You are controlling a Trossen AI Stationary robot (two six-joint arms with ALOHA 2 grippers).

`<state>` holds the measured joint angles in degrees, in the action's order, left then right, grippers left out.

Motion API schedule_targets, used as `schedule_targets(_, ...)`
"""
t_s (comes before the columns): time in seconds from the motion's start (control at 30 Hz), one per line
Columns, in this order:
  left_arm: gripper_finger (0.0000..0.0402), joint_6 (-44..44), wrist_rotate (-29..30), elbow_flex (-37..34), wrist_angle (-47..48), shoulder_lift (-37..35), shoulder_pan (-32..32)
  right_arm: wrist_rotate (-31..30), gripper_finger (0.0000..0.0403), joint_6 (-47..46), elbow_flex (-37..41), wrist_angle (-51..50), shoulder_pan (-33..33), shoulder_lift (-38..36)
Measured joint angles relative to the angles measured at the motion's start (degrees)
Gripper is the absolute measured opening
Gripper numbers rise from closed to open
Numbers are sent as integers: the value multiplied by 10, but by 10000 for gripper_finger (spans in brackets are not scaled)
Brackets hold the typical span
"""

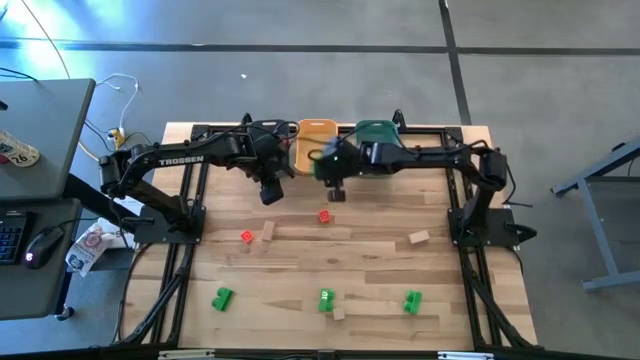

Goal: Sort & place blocks by color
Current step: Put the green game piece into the yellow bin

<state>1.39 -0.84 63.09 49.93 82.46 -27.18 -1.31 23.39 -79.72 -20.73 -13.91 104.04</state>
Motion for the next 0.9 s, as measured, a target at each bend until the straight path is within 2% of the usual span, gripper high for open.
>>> schedule_targets(0.23, 174, 6, 0, 0, 0, 0, 7, 1, 107, 6, 0, 69, -48, -1)
schedule_targets(0.47, 174, 15, 0, 0, 4, 0, 12, 4, 107, -27, -1, 128, -81, 4)
schedule_targets(0.9, 174, 82, 0, 0, 67, 0, 57, 12, 107, -81, -1, 133, -100, 63)
